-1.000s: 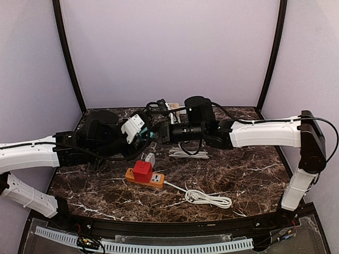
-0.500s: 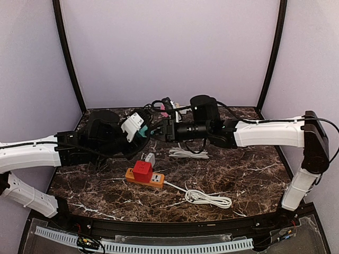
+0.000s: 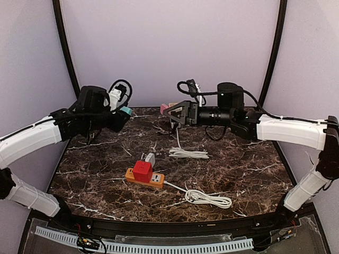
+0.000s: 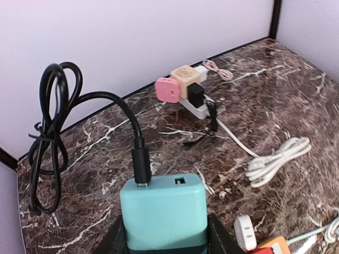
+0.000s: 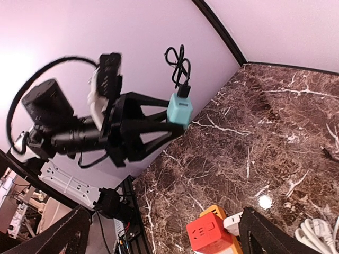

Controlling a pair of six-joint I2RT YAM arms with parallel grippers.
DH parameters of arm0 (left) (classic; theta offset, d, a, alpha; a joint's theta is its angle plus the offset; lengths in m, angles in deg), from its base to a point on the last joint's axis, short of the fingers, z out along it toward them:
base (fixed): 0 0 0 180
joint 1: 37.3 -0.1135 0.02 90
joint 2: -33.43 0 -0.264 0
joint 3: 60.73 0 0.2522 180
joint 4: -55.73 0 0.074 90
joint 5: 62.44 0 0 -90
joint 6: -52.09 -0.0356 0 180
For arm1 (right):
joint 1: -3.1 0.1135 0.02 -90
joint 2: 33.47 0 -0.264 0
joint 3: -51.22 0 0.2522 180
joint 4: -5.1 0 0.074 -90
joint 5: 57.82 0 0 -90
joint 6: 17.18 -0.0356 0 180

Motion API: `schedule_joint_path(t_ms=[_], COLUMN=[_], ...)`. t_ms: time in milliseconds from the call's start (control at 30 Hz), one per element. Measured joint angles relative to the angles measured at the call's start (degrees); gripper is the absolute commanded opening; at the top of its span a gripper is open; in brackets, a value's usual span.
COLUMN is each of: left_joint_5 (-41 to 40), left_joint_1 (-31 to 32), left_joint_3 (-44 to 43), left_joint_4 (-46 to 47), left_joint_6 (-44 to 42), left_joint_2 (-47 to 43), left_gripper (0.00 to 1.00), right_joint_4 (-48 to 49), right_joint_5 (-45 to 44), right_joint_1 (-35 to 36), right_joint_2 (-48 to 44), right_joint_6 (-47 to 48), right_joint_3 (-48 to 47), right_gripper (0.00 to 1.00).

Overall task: Pull the plug off the socket
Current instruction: Place the plug at the center of the board.

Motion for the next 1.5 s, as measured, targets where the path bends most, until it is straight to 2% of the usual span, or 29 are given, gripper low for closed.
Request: schedule_joint_path(t_ms=[167, 400, 667, 1033, 1167, 1367, 1500], left_joint_5=[4.1, 9.7, 13.2, 16.4, 17.0, 17.1, 17.0], left_joint_1=[-10.4, -19.2, -23.6, -26.4, -26.9, -27.0, -27.0], left_joint_3=[-12.5, -26.5, -39.9, -46.8, -48.4, -50.9, -51.8], left_joint_4=[-5.2, -11.7, -17.2, -18.8, -19.0, -20.5, -21.9], left_joint_6=[3.4, 6.7, 7.0, 7.3, 7.5, 7.5, 7.8], left_joint_2=[10.8, 27.8, 45.0, 60.2, 63.0, 64.4, 65.2], left_gripper=[0.27, 0.27, 0.28, 0.31, 0.36, 0.56, 0.62], right_joint_4=[-2.0, -4.3, -4.5, -2.4, -1.5, 0.2, 0.4], right_joint_5=[-1.8, -6.2, -9.3, -7.1, -6.5, -5.4, -4.0], right_joint_1=[-0.3, -0.3, -0.3, -0.5, -0.5, -0.5, -0.5], right_joint_2=[-3.4, -8.1, -9.8, -9.9, -11.1, -11.5, -11.5], right_joint_6=[5.0, 12.4, 17.4, 20.4, 21.0, 21.5, 21.7], right_joint_3=[1.0, 4.6, 6.8, 9.0, 11.4, 12.0, 12.0], right_gripper=[0.99, 0.99, 0.99, 0.99, 0.99, 0.99, 0.99])
